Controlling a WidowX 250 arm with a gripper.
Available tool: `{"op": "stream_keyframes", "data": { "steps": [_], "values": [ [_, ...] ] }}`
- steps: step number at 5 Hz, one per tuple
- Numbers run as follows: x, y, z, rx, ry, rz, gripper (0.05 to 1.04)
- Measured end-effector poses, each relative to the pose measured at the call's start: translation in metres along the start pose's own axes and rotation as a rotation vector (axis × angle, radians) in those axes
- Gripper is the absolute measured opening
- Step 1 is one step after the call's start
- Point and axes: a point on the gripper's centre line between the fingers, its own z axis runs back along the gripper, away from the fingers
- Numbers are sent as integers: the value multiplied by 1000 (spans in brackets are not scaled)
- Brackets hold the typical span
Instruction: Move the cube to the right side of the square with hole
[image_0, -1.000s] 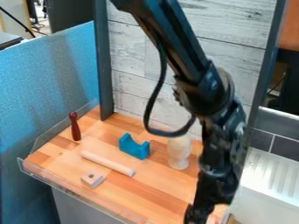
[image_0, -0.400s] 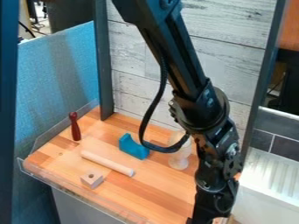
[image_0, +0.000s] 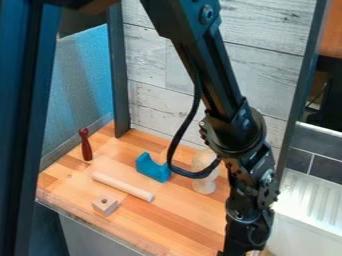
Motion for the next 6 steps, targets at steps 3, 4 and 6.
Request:
{"op": "stream_keyframes", "data": {
  "steps": [3,4,6],
  "values": [
    [3,3,-11,-2,-44,77,622],
    [-2,3,-12,-12,-61,159,622],
    [-48,7,-4,3,-86,604,621]
  ]
}}
